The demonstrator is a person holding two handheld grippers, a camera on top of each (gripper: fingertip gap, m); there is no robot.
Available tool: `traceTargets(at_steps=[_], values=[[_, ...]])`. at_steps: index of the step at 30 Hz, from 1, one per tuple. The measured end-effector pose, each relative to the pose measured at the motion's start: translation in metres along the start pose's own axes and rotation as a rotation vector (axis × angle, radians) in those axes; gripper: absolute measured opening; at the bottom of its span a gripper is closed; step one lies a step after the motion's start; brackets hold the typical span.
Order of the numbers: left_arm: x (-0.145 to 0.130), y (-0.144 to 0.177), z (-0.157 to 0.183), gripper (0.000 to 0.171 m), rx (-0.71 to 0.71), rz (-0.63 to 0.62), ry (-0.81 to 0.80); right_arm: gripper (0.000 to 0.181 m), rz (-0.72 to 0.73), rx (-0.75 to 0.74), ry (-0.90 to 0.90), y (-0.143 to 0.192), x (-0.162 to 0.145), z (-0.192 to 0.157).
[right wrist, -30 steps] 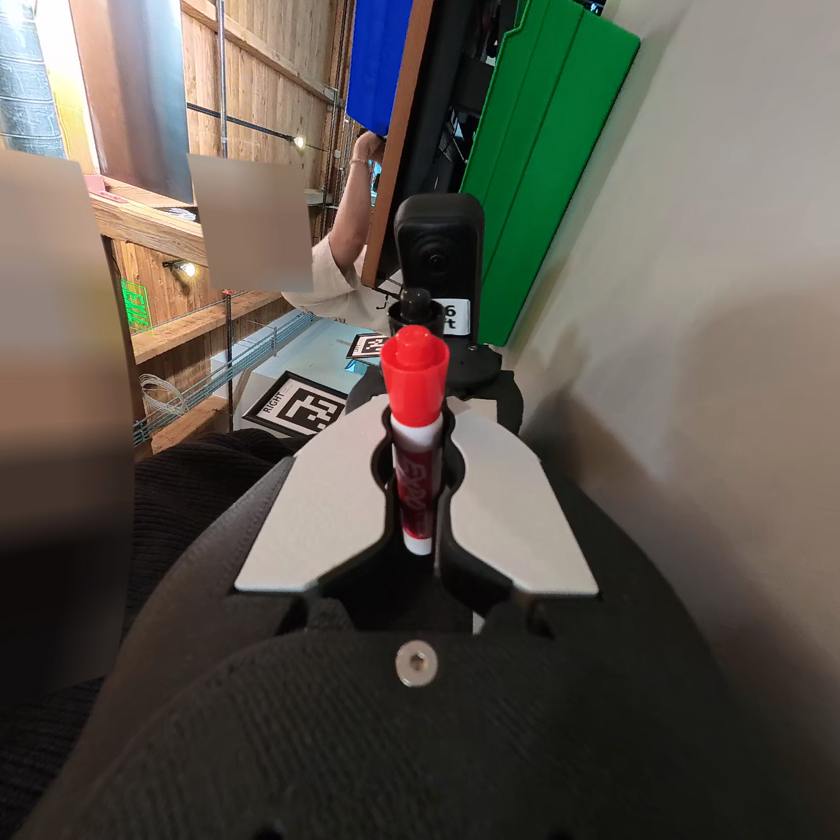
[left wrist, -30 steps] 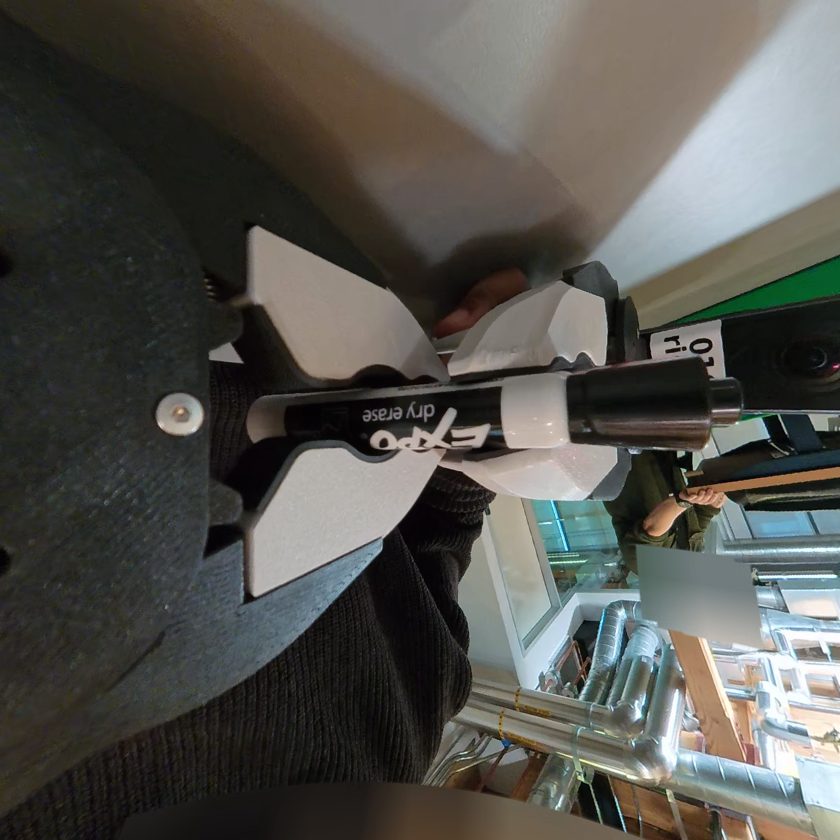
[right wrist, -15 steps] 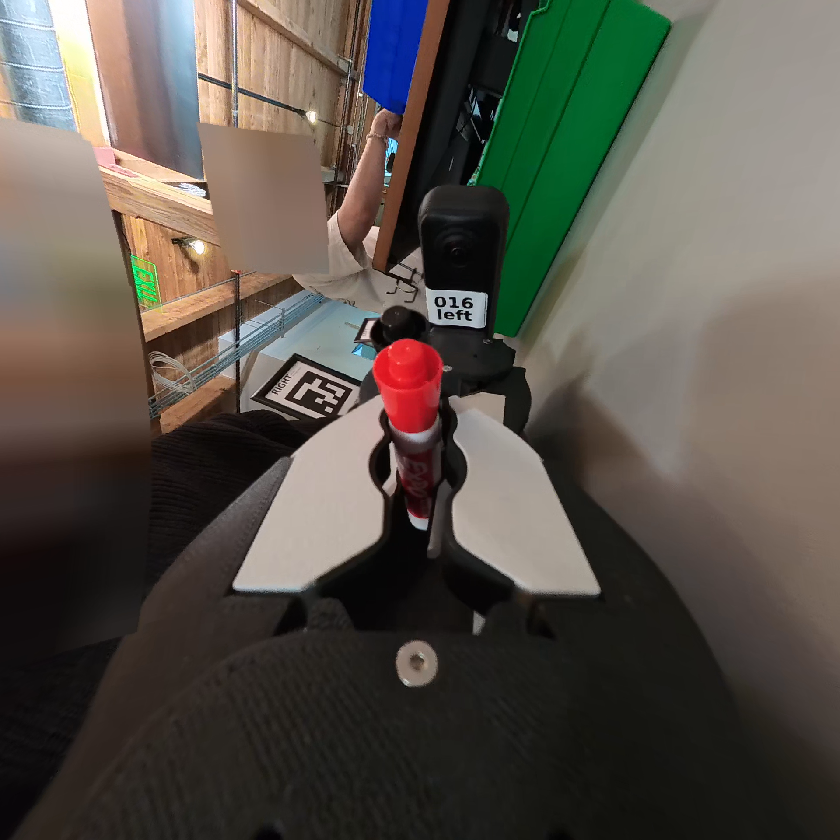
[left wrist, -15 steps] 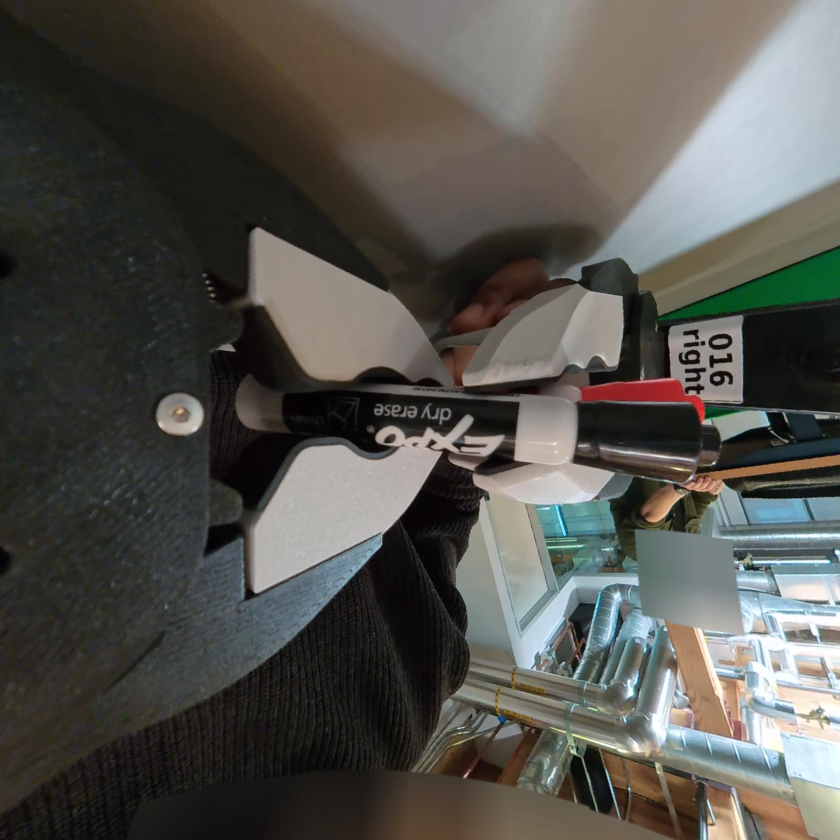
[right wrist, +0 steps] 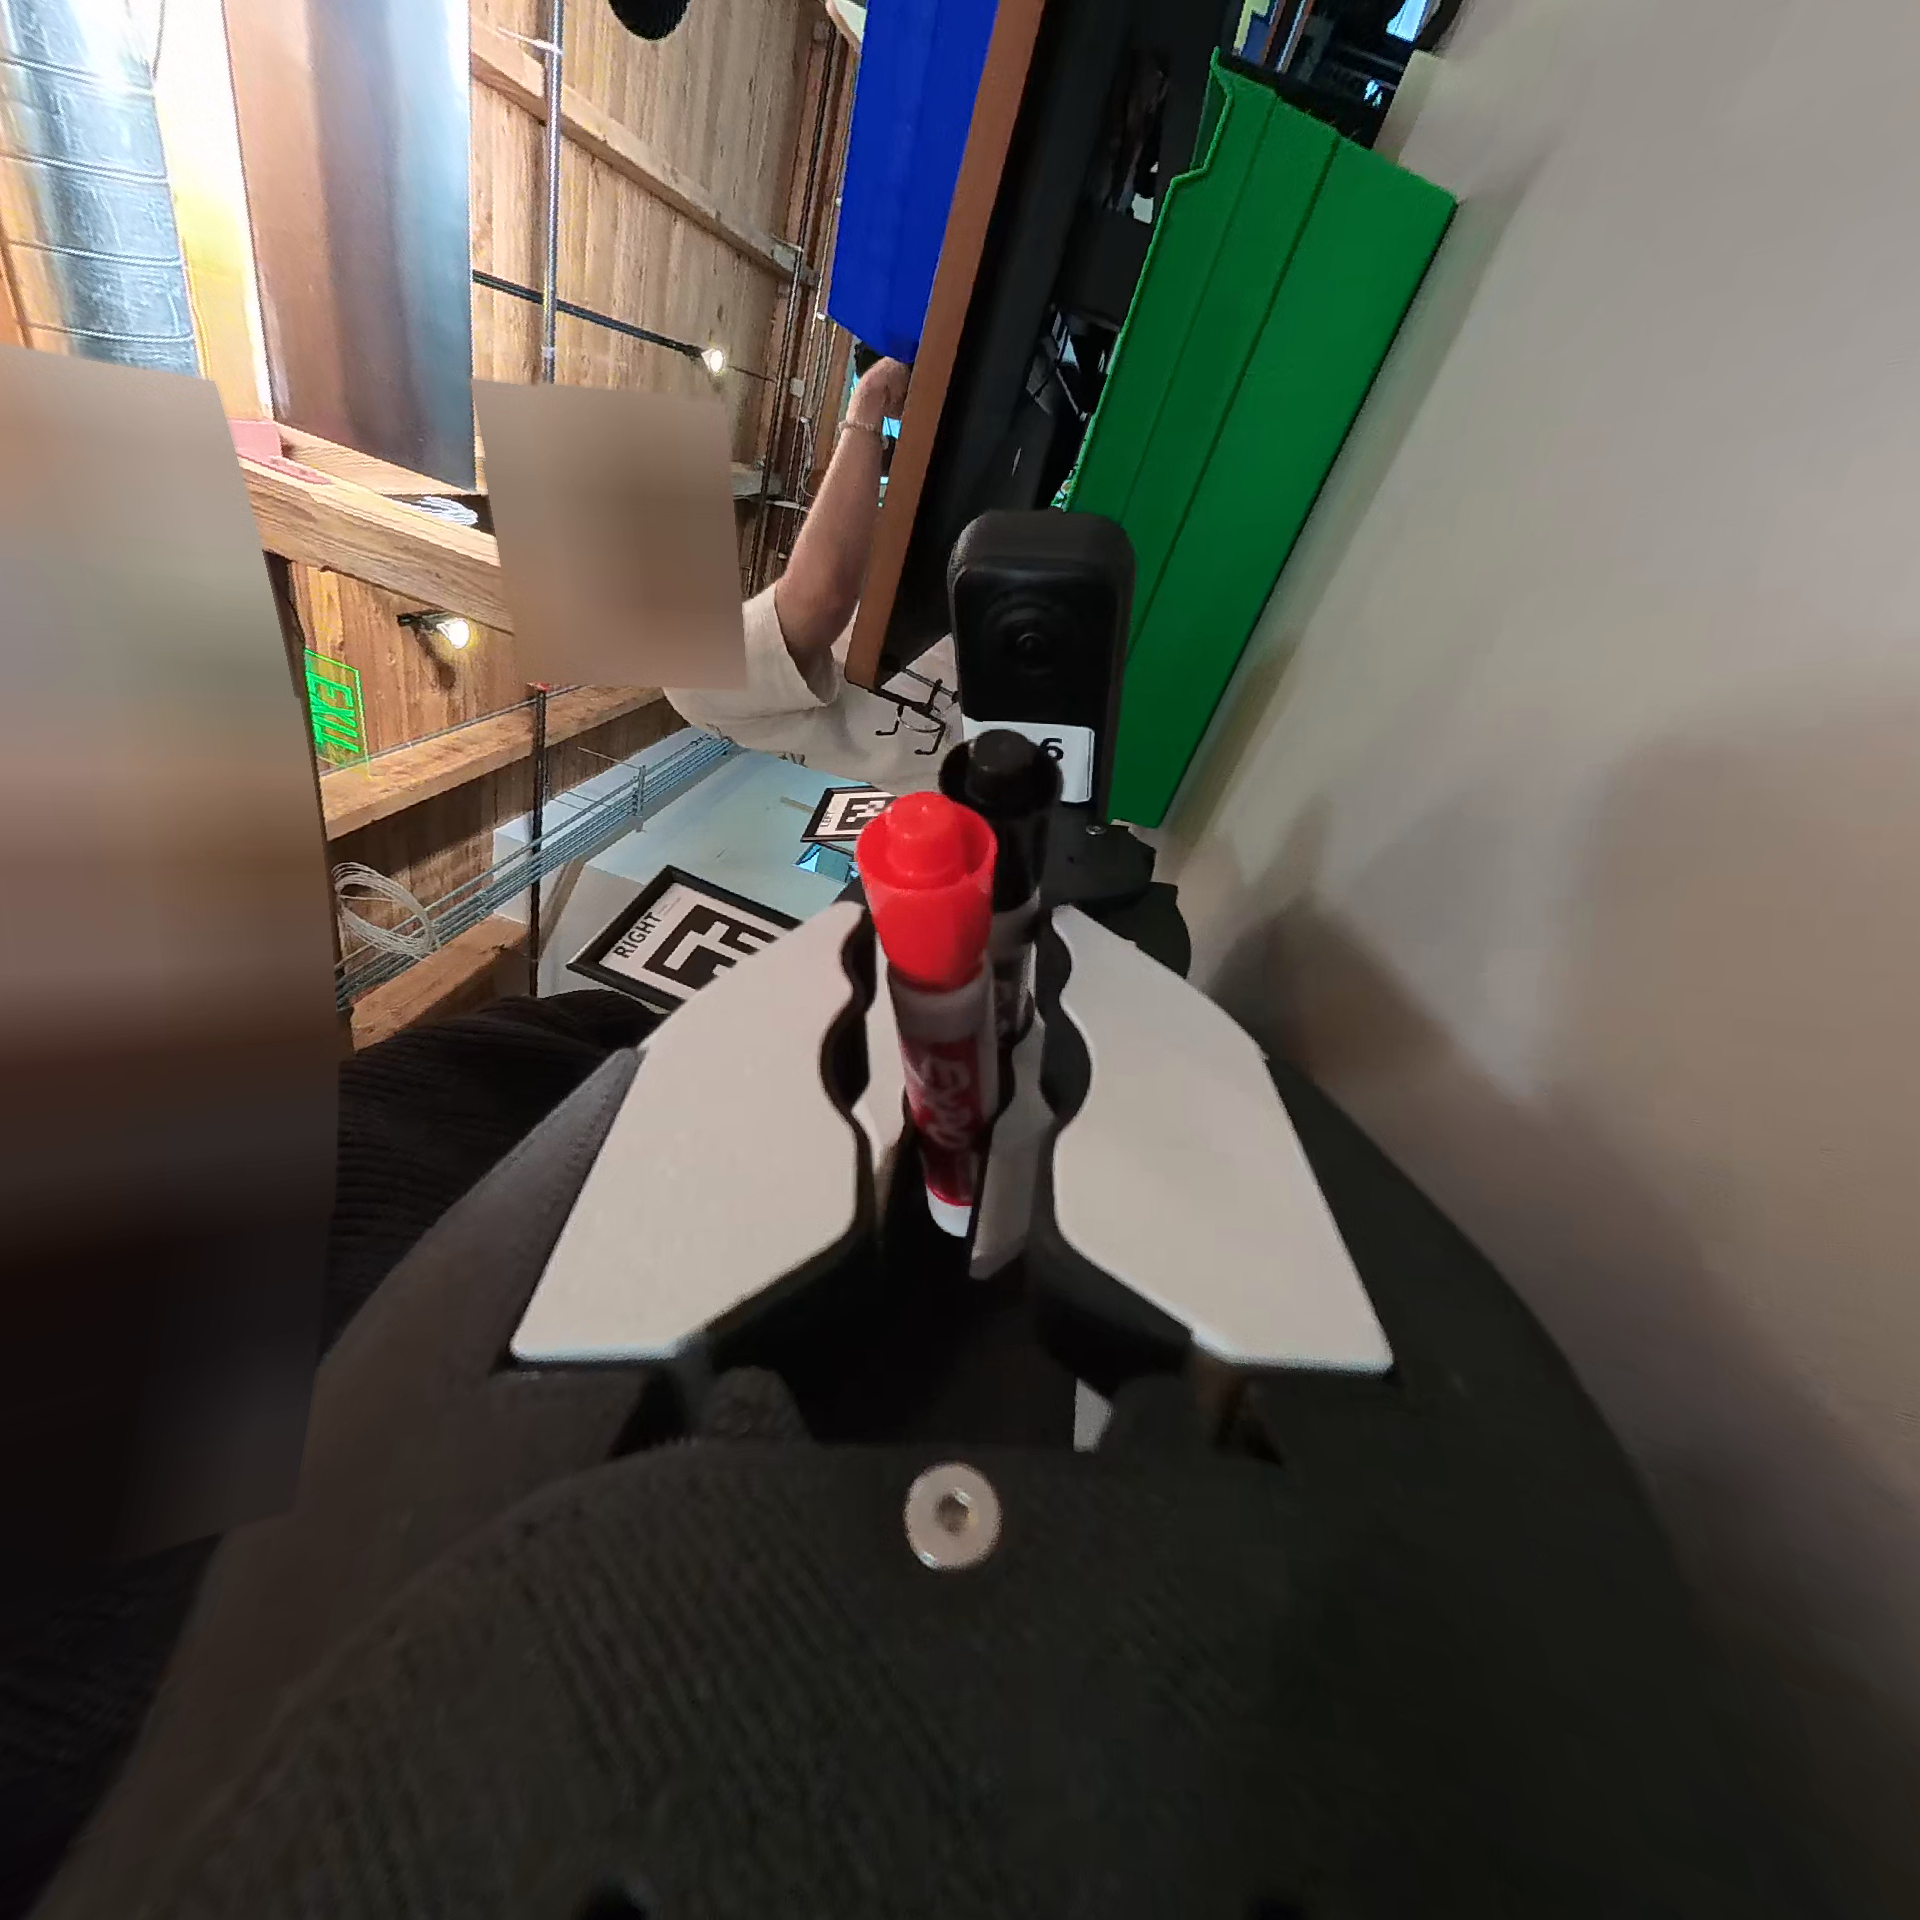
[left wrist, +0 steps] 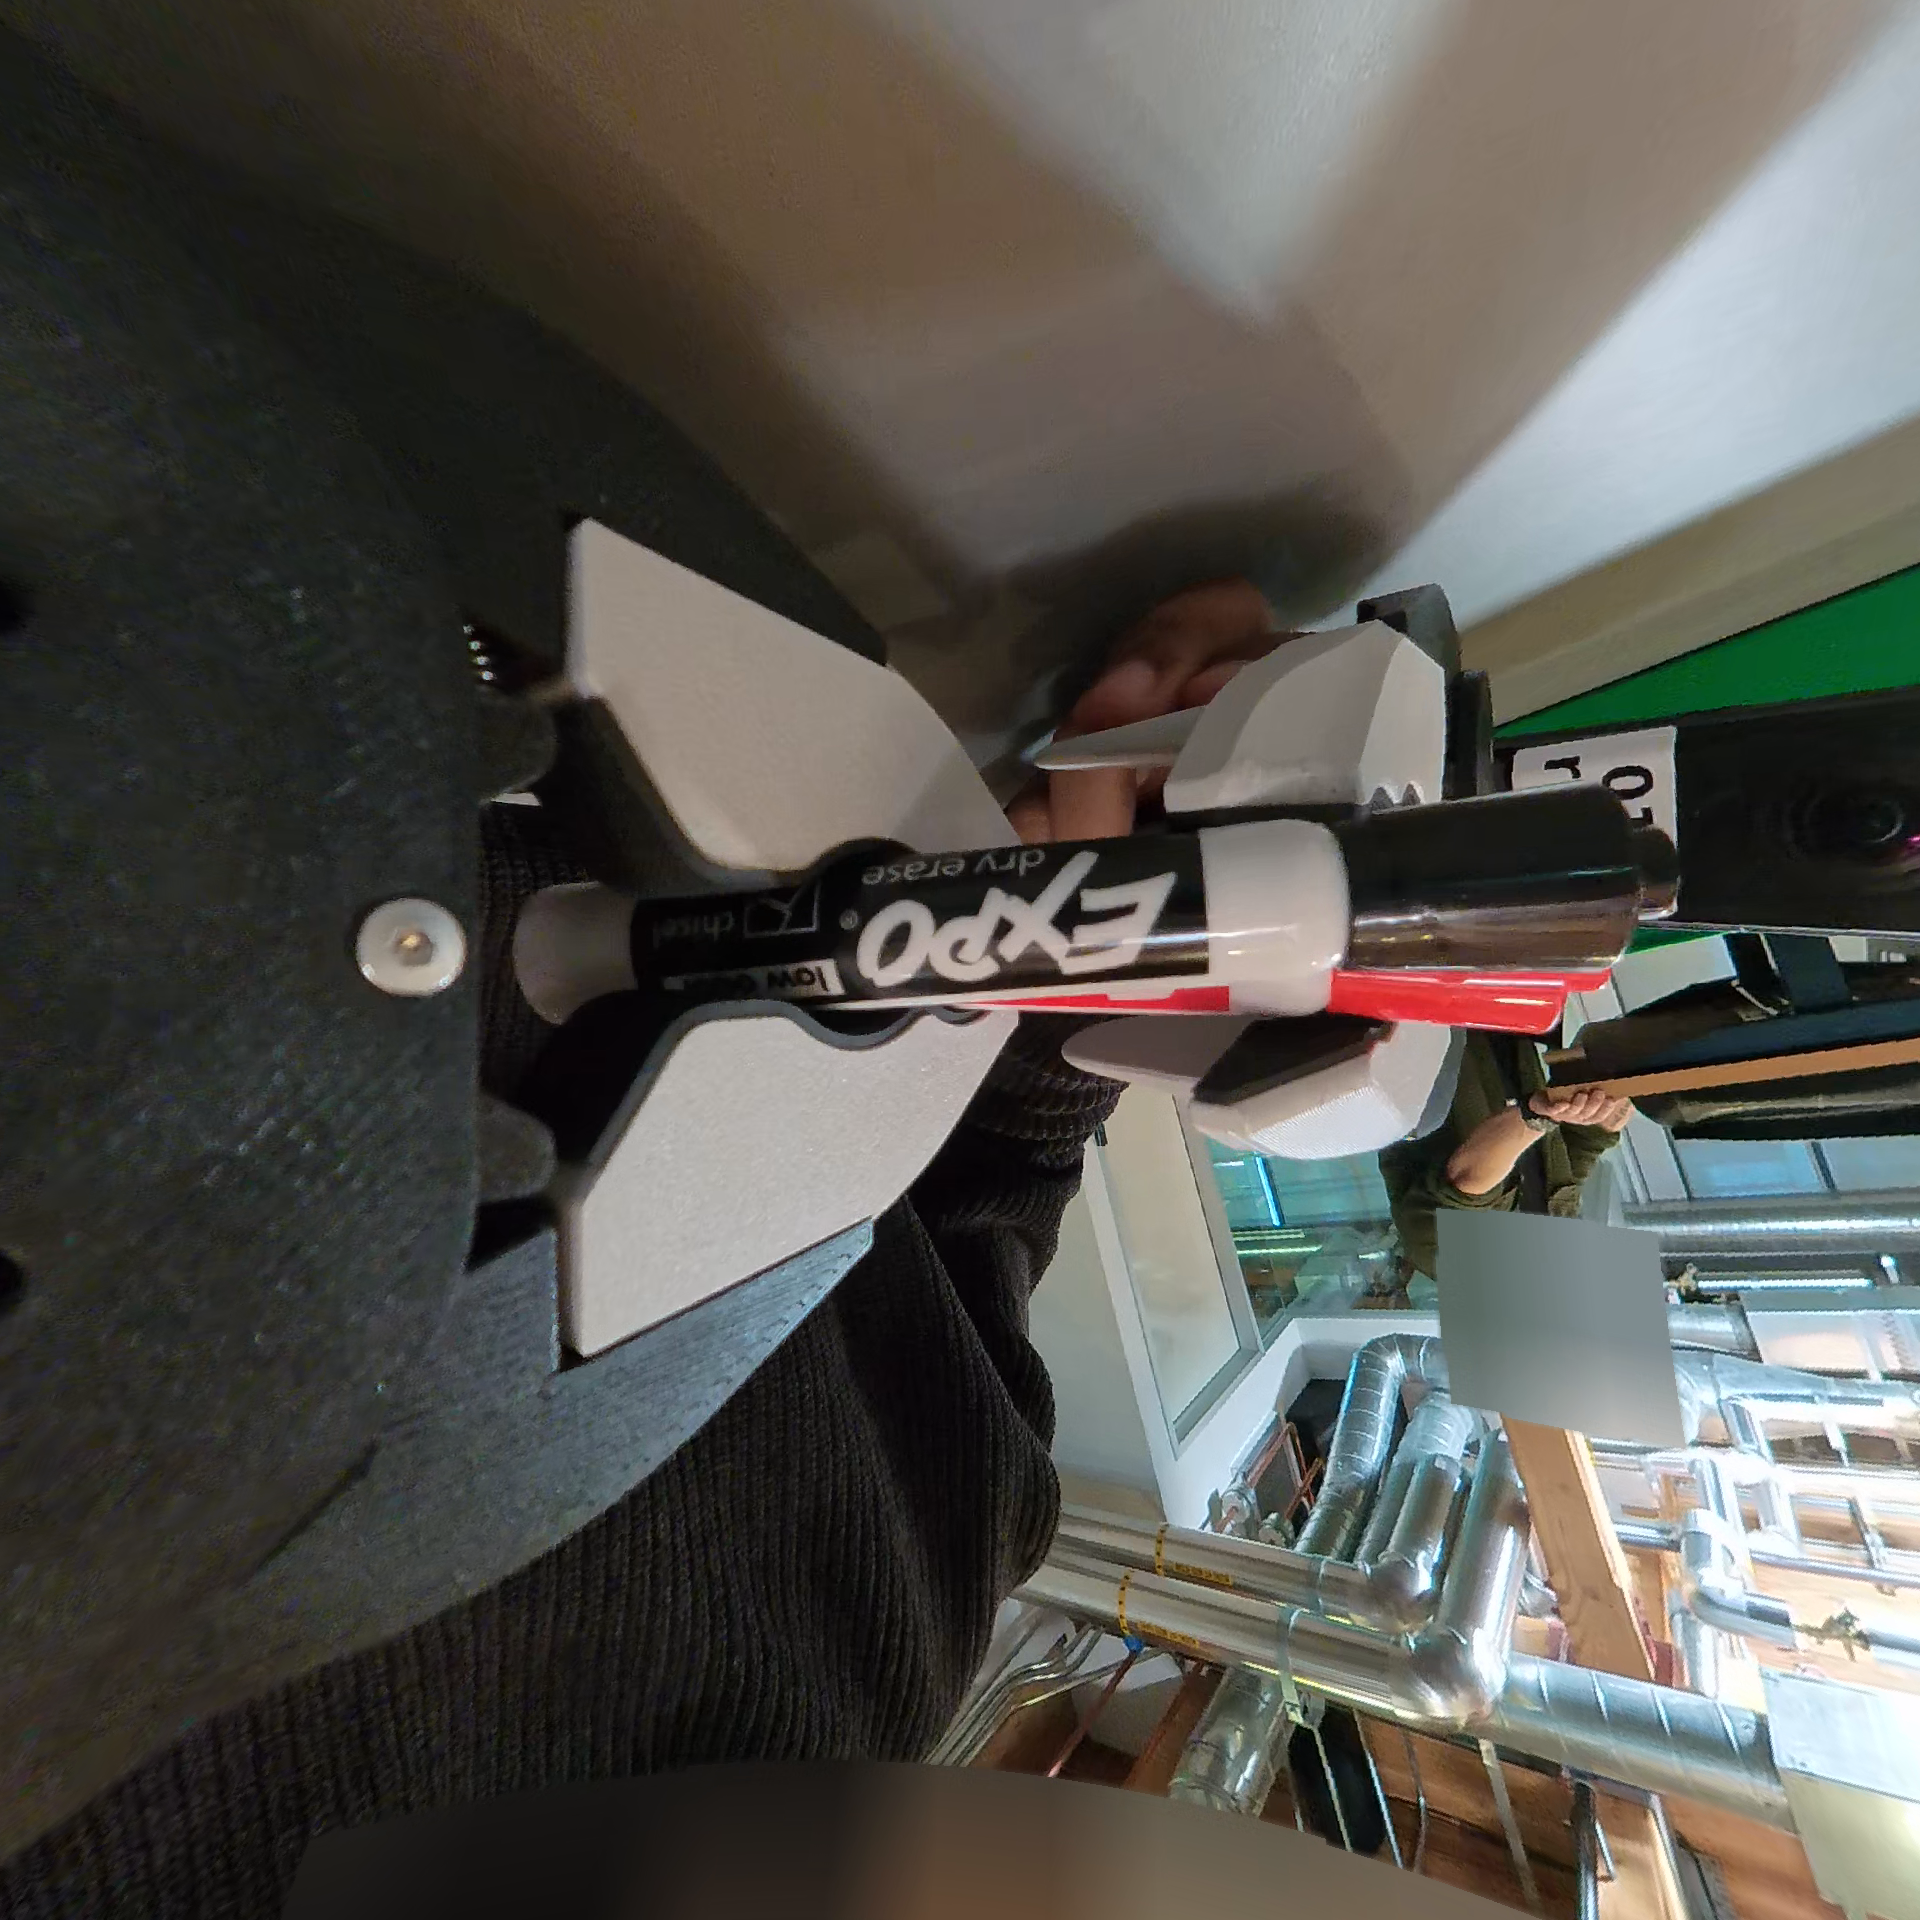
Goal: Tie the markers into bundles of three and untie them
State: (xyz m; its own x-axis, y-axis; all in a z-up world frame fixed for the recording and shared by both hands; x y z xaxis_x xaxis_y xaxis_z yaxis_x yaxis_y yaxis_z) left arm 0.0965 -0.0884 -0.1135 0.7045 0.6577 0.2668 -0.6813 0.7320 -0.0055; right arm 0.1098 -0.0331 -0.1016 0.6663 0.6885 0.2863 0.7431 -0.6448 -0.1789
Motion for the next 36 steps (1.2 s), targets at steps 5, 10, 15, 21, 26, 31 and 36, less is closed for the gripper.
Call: traceTargets(at_steps=[5, 10, 15, 21, 26, 31, 36], values=[[0.004, 0.002, 0.002, 0.015, -0.010, 0.027, -0.005, 0.030, 0.003, 0.002, 0.000, 0.001, 0.001, 0.000], [0.004, 0.003, 0.003, 0.015, -0.004, 0.026, -0.026, 0.031, 0.009, -0.001, 0.009, 0.003, 0.003, 0.000], [0.000, -0.001, 0.000, 0.015, 0.026, 0.003, -0.057, 0.034, -0.011, 0.011, -0.006, -0.004, -0.003, 0.001], [-0.005, -0.003, -0.003, 0.015, 0.047, -0.030, -0.068, 0.026, -0.037, 0.017, -0.019, -0.010, -0.010, 0.000], [-0.010, -0.006, -0.005, 0.015, 0.047, -0.057, -0.054, 0.018, -0.052, -0.007, -0.003, -0.012, -0.014, 0.002], [-0.008, -0.005, -0.003, 0.015, 0.022, -0.037, -0.031, 0.018, -0.064, -0.009, -0.017, -0.012, -0.015, 0.003], [-0.004, -0.003, 0.000, 0.015, -0.004, -0.013, -0.008, 0.018, -0.069, -0.011, -0.005, -0.011, -0.014, 0.002]])
Point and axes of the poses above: each gripper's, where its closed fingertips meet, y back along the fingers, x out of its top, z = x × y across the jaws, the point moved 1 cm from there along y, back along the fingers
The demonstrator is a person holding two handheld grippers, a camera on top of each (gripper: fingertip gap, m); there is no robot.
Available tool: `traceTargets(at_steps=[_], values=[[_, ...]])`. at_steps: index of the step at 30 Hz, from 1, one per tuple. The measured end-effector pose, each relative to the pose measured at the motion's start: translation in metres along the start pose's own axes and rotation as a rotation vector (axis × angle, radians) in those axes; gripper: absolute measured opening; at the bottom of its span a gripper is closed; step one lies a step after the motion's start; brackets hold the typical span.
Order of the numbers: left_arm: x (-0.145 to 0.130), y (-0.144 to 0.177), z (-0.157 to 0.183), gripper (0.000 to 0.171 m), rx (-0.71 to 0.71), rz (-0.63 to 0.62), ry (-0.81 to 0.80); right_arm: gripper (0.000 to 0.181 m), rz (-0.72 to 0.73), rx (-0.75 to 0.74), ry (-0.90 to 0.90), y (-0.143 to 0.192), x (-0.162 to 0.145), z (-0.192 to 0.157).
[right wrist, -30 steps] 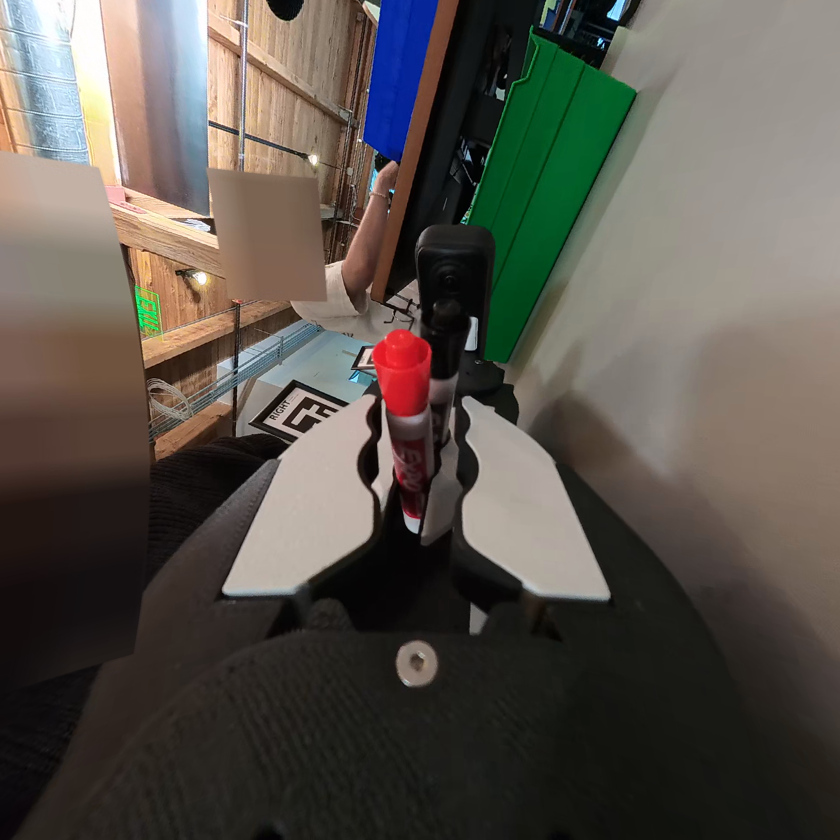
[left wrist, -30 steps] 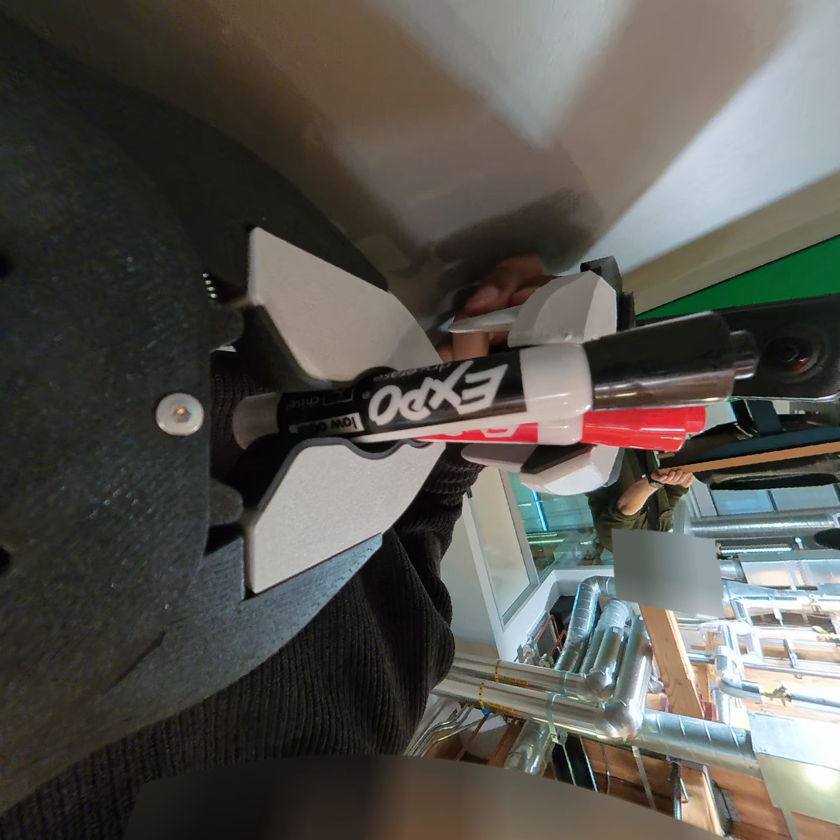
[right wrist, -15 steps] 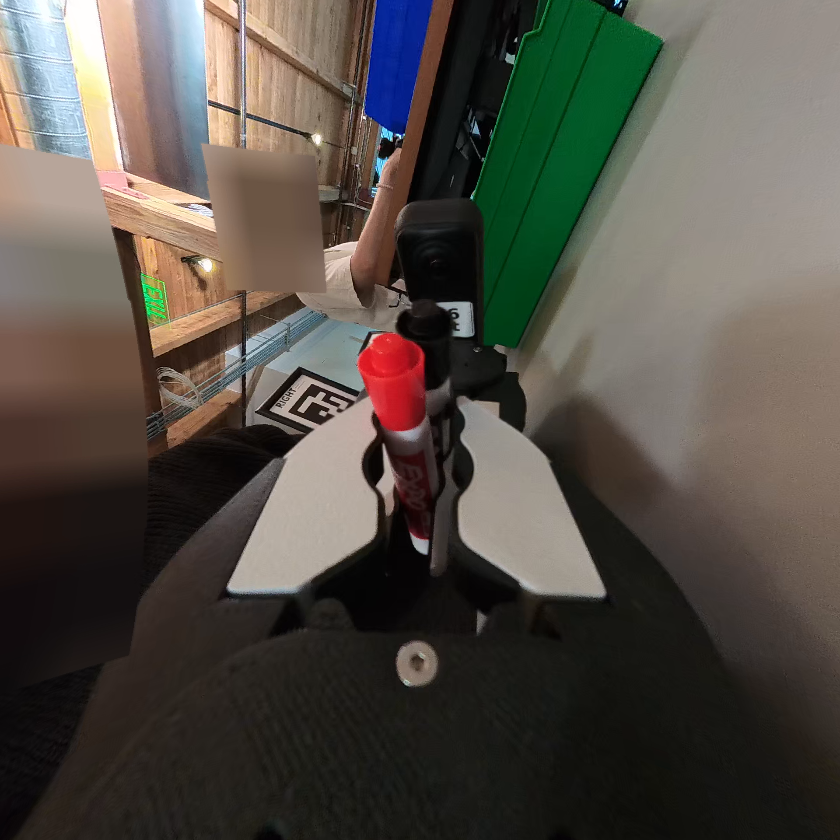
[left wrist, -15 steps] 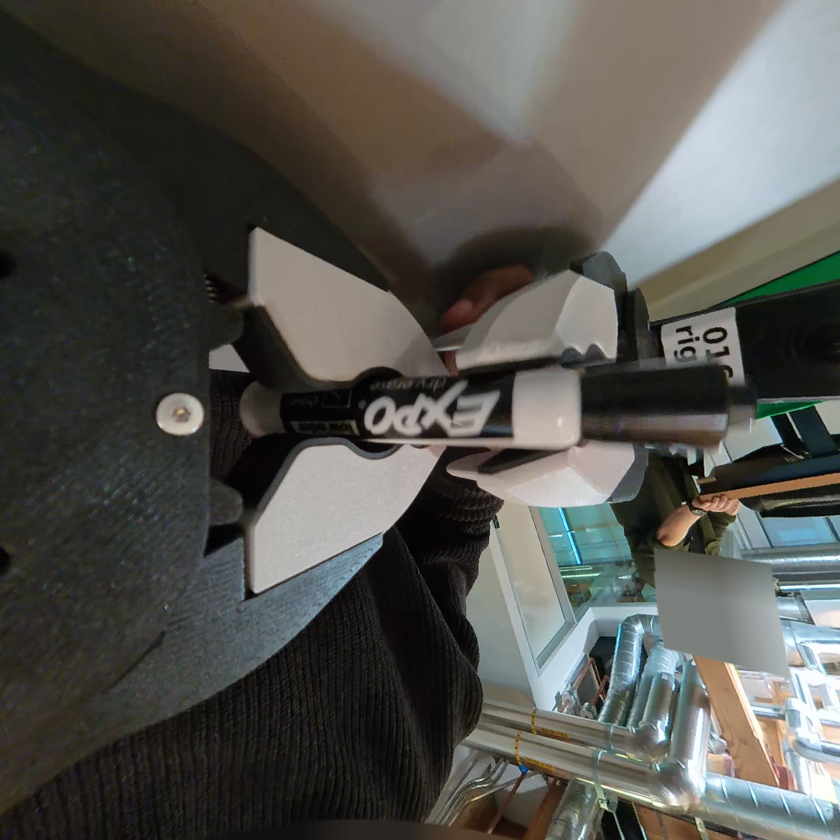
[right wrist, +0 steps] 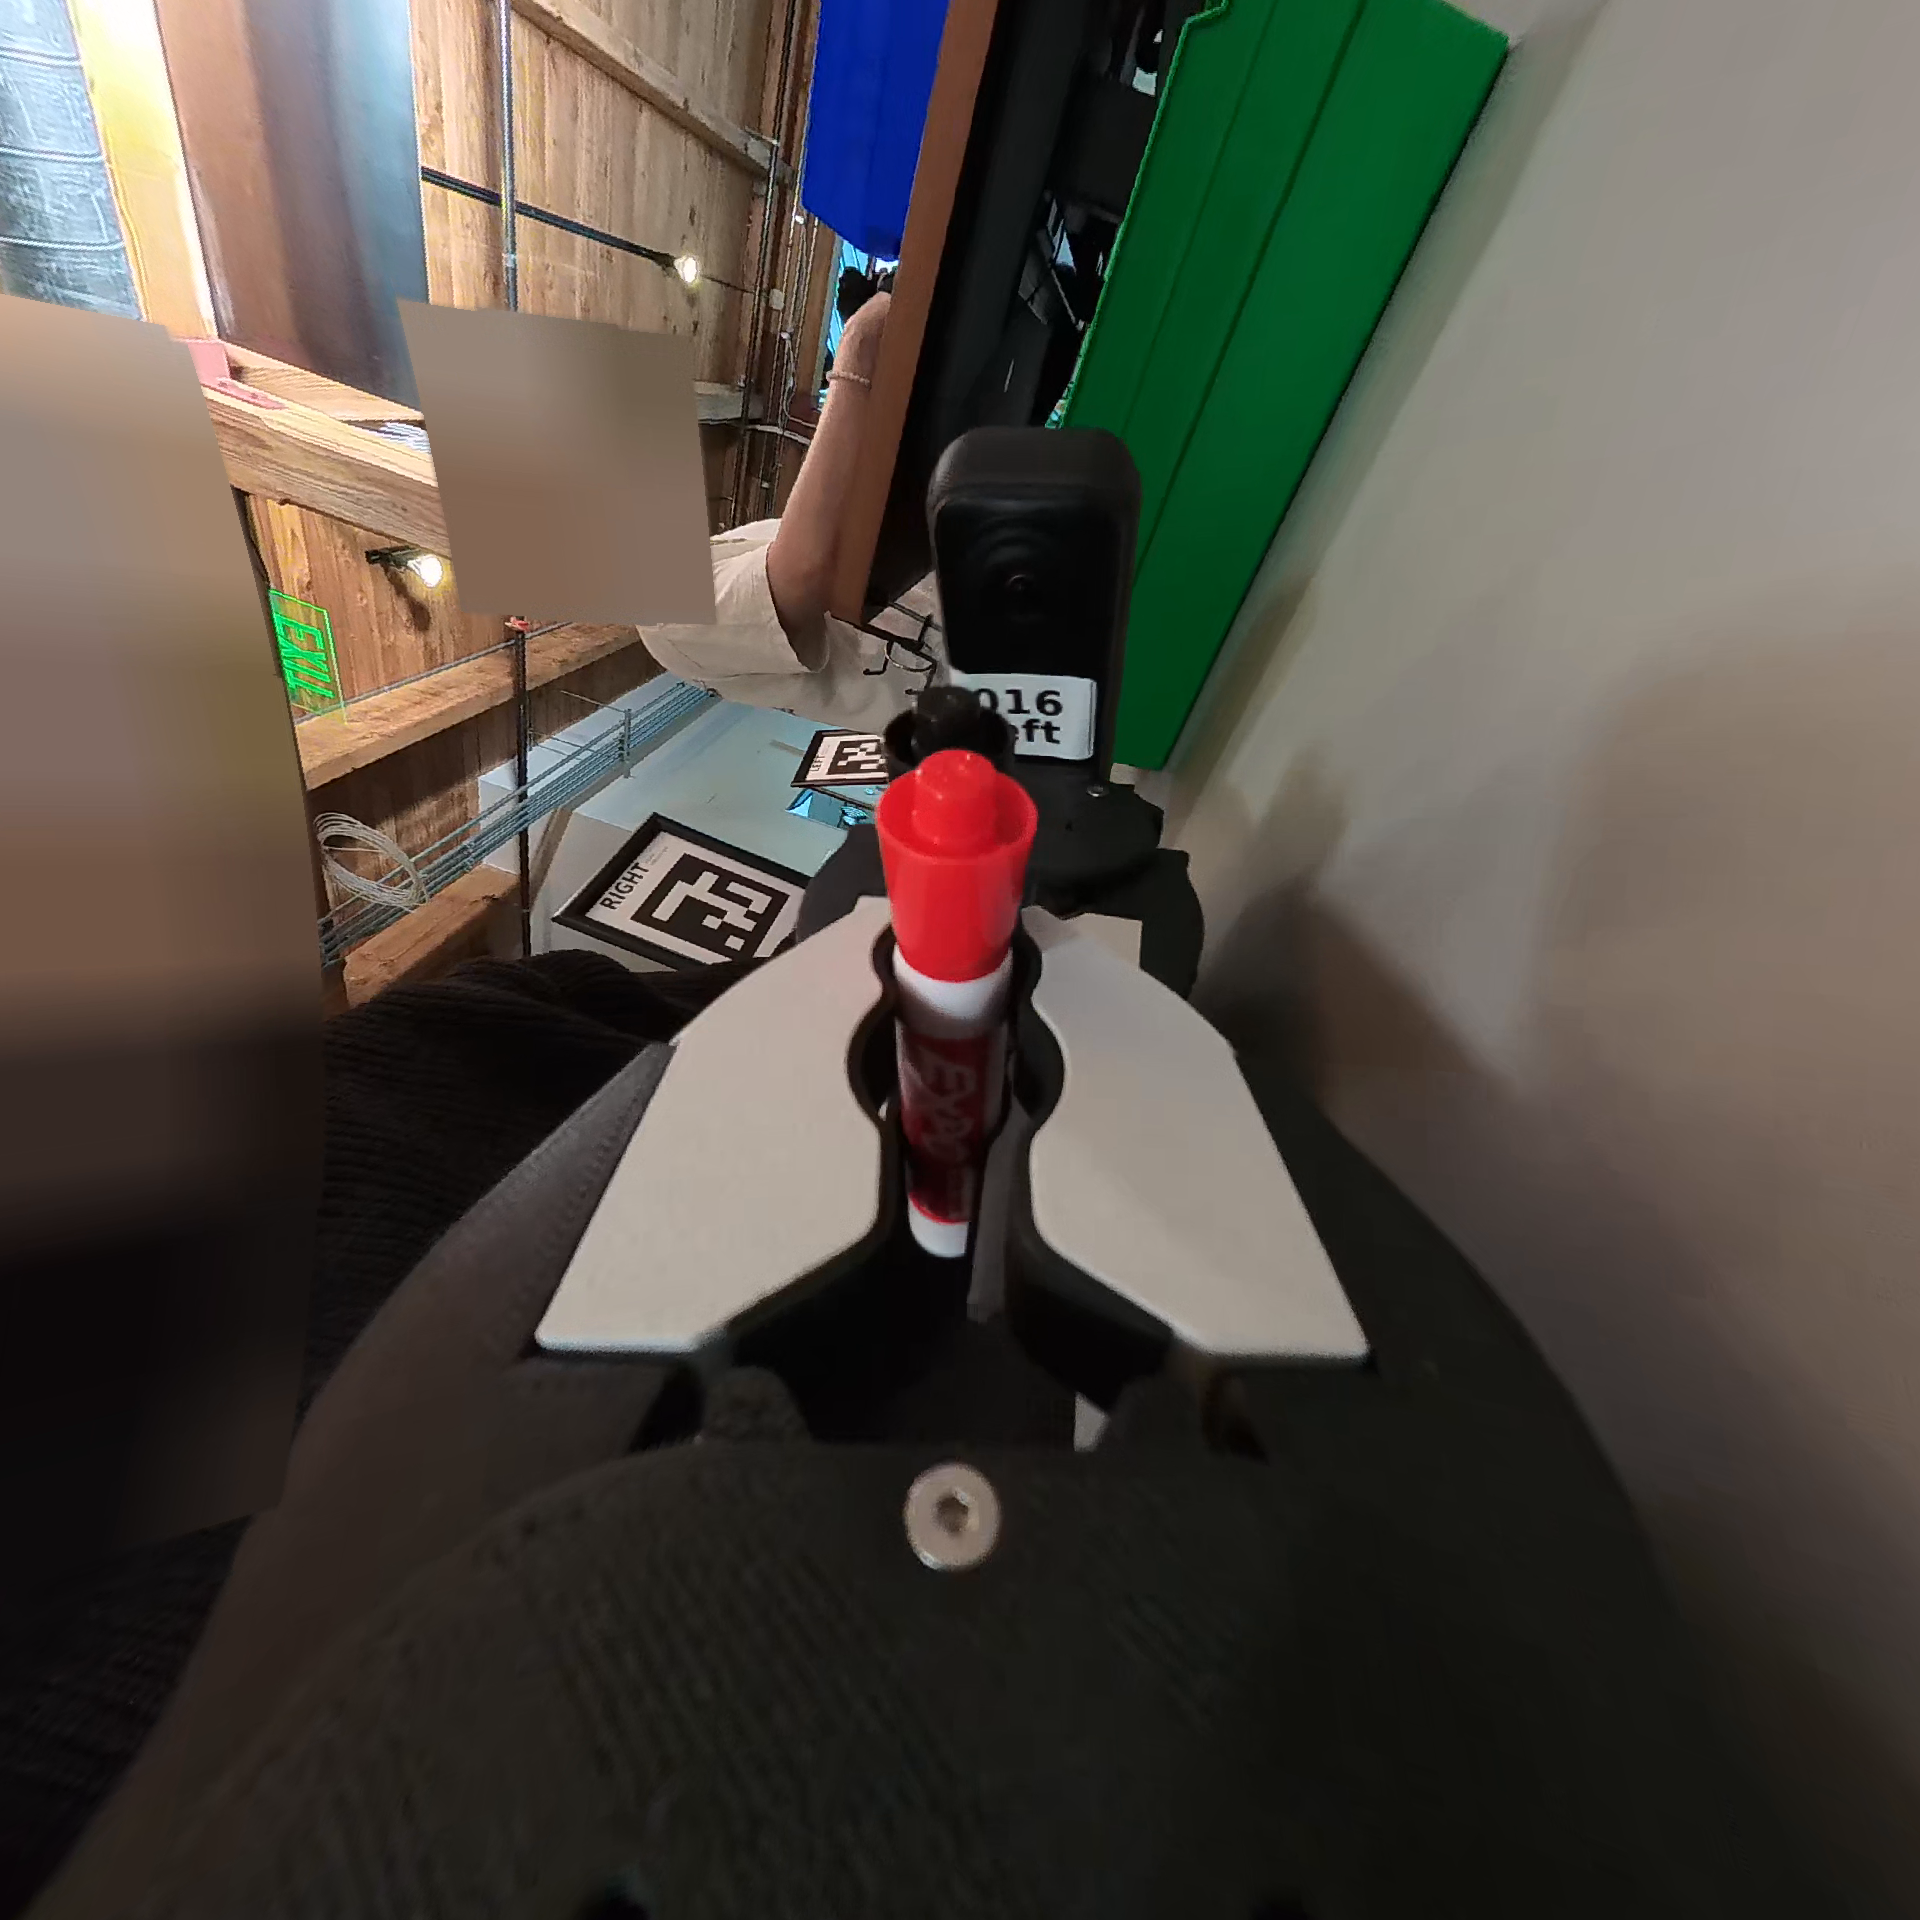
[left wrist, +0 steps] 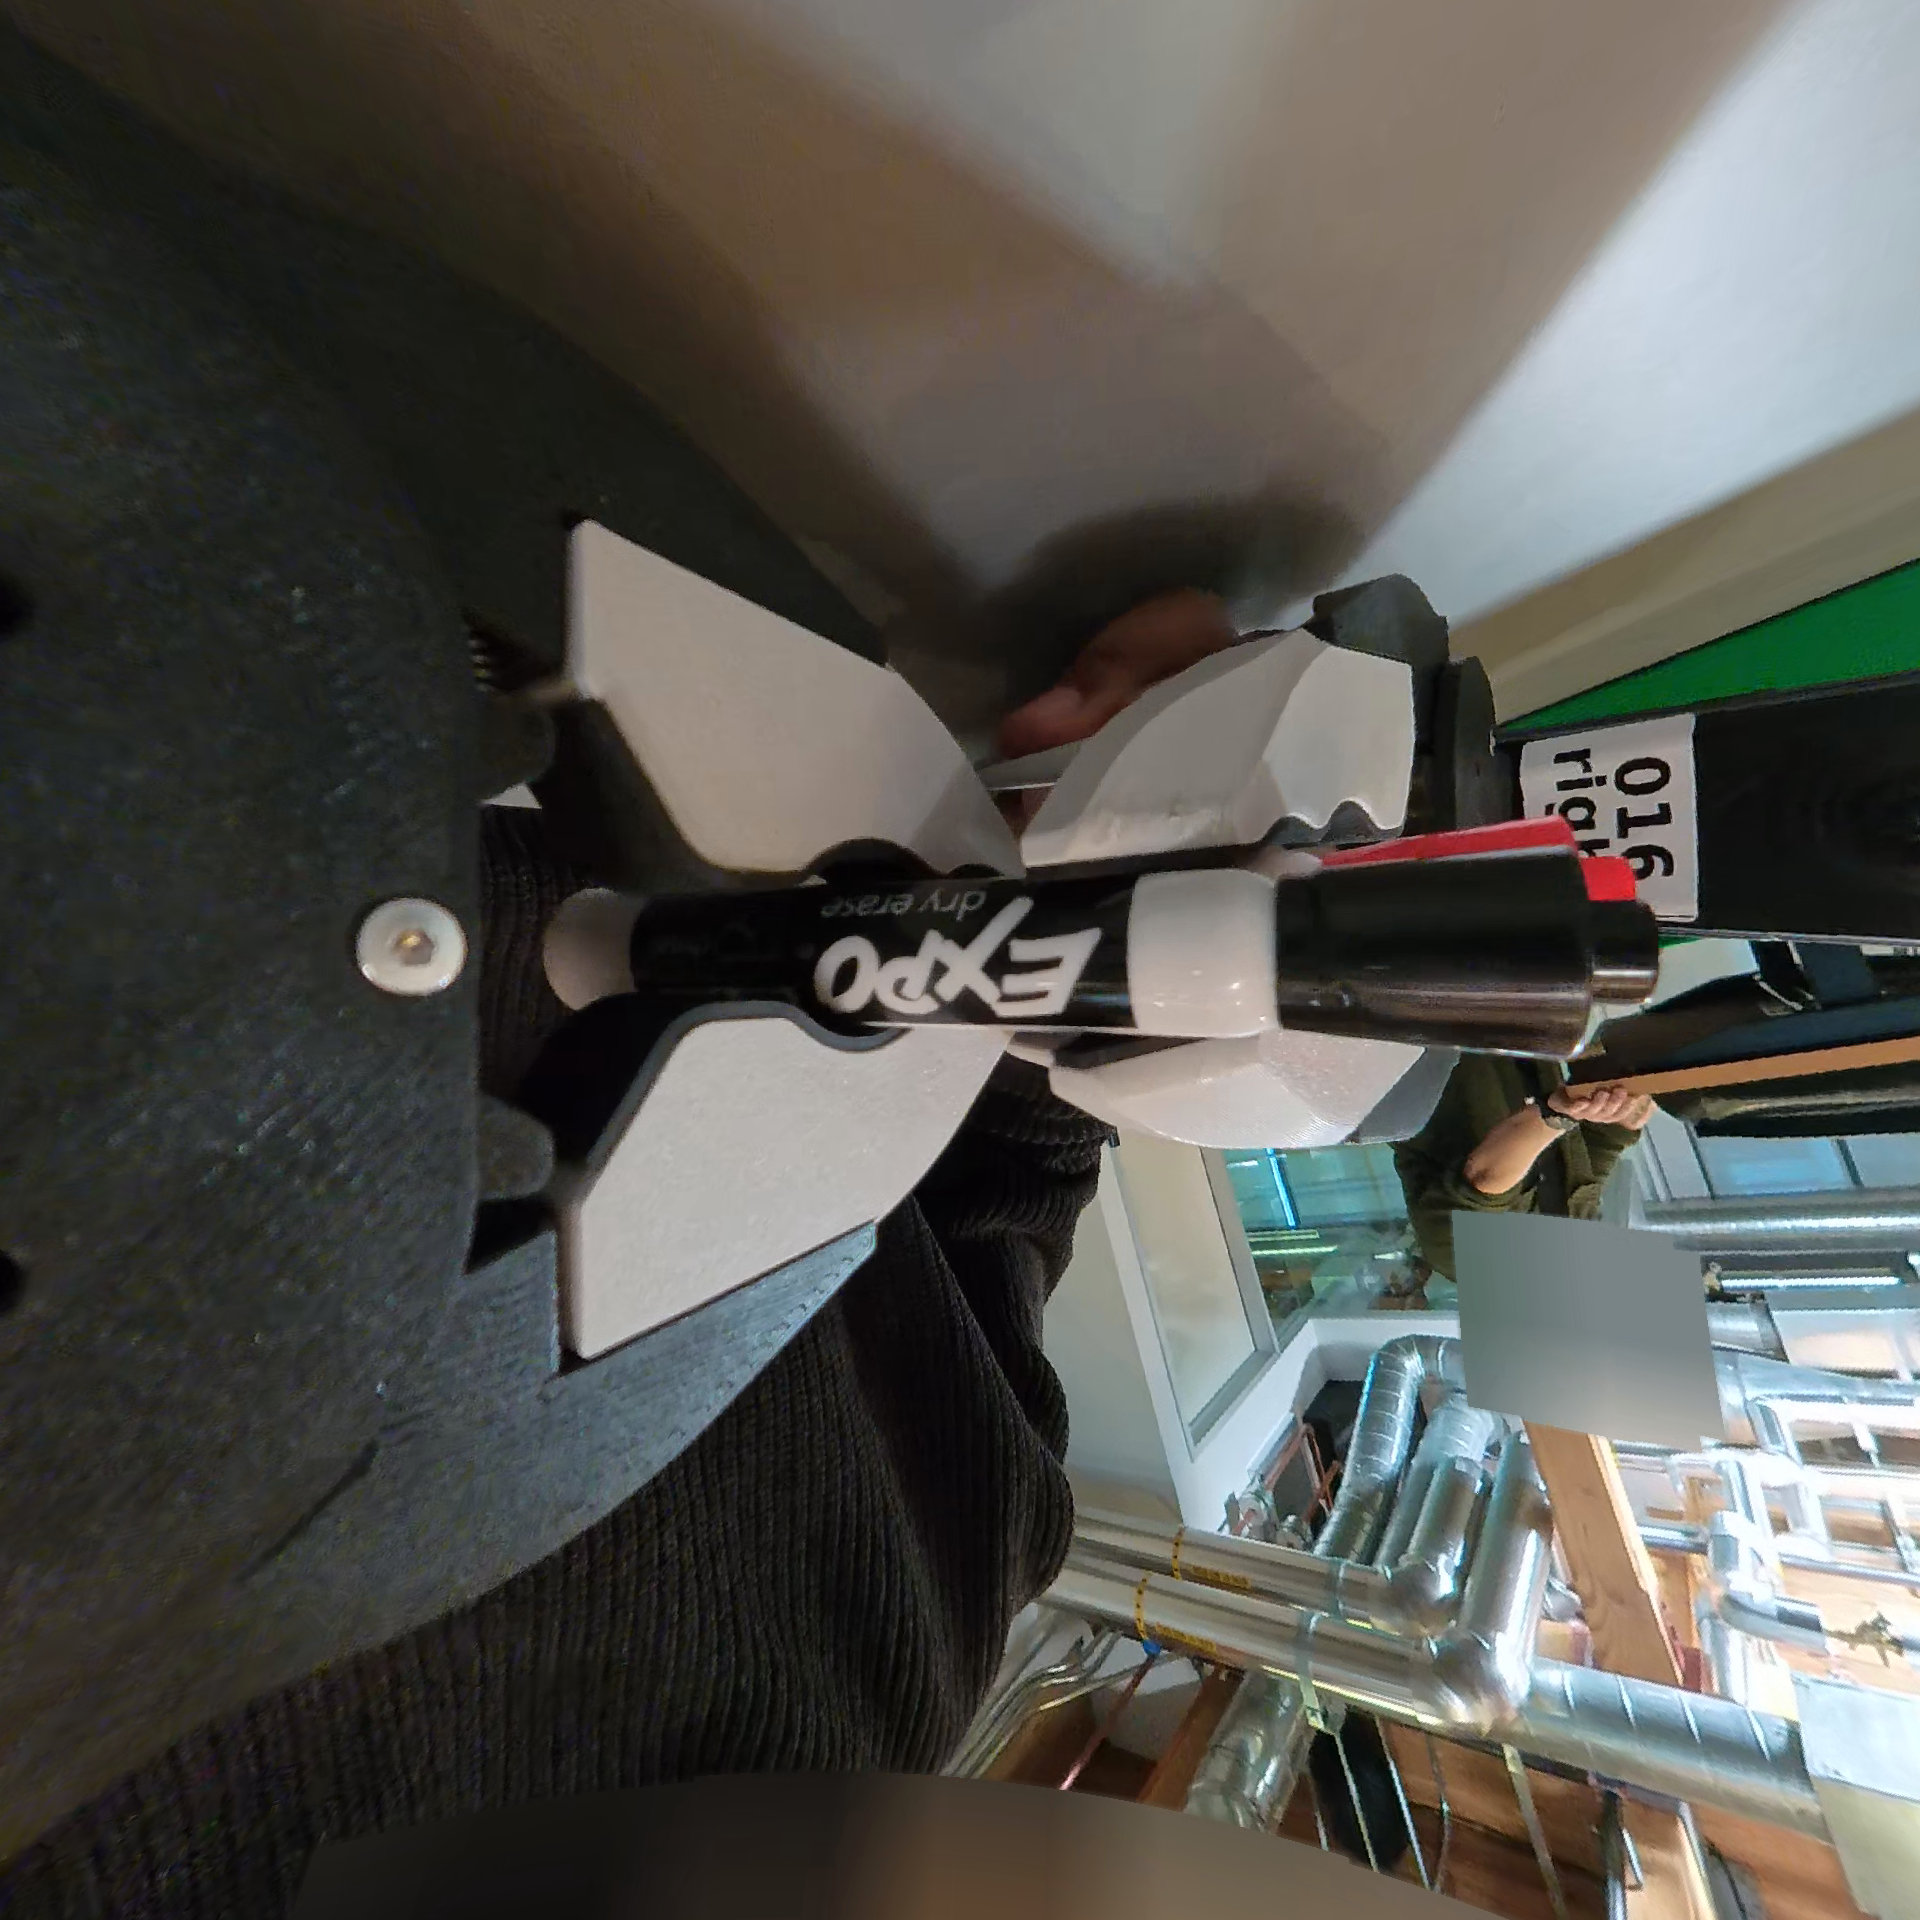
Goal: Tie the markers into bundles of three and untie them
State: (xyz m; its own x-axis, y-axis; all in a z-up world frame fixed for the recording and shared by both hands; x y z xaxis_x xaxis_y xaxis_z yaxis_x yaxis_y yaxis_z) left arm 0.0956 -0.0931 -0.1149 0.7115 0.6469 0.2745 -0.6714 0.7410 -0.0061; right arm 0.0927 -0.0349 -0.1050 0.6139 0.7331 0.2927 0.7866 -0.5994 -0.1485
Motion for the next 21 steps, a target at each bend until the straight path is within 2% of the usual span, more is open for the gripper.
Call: traceTargets(at_steps=[21], values=[[-0.0012, 0.0005, 0.0009, 0.016, -0.015, -0.004, 0.006, 0.018, 0.003, 0.010, -0.044, -0.0018, -0.0009, 0.0012]])
Point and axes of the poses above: each gripper's, where its closed fingertips meet, y back along the fingers, x out of its top, z = x × y across the jaws, the point moved 1 cm from there along y, back along the fingers
